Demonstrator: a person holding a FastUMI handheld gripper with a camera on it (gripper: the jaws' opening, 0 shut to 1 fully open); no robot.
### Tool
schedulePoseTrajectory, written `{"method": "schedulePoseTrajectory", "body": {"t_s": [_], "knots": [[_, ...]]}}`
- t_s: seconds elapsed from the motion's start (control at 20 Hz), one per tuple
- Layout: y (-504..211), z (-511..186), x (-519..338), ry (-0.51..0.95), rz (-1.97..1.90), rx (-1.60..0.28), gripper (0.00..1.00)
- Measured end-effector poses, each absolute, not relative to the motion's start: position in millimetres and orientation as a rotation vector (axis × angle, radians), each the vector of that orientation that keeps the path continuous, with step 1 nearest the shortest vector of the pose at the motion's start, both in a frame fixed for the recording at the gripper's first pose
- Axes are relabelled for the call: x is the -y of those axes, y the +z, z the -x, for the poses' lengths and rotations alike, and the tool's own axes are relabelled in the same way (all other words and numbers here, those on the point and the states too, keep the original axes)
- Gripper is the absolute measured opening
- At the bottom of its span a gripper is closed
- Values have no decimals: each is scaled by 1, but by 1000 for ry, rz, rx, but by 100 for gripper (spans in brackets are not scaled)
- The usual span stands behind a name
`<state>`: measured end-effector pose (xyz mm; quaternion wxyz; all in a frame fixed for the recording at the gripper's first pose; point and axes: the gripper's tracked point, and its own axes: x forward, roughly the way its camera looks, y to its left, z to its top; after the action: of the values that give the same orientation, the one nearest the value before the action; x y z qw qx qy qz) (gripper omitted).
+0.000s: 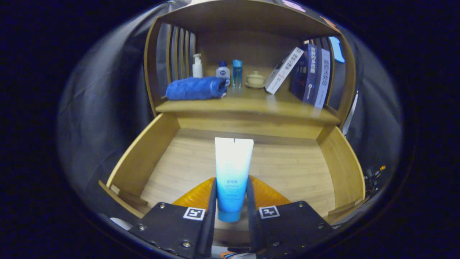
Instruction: Pull open the drawer, take out the items inside it, and place them on the countertop above the cabinet.
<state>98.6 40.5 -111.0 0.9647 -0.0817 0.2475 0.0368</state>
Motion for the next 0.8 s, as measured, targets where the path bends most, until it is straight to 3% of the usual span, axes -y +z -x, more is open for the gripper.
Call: {"method": "schedulePoseTrajectory", "body": {"t_s": [0.35,0.8], "knots": [[-27,-107,-38,58,157,-273,40],[57,-176,-47,36,198,-36,39]]}}
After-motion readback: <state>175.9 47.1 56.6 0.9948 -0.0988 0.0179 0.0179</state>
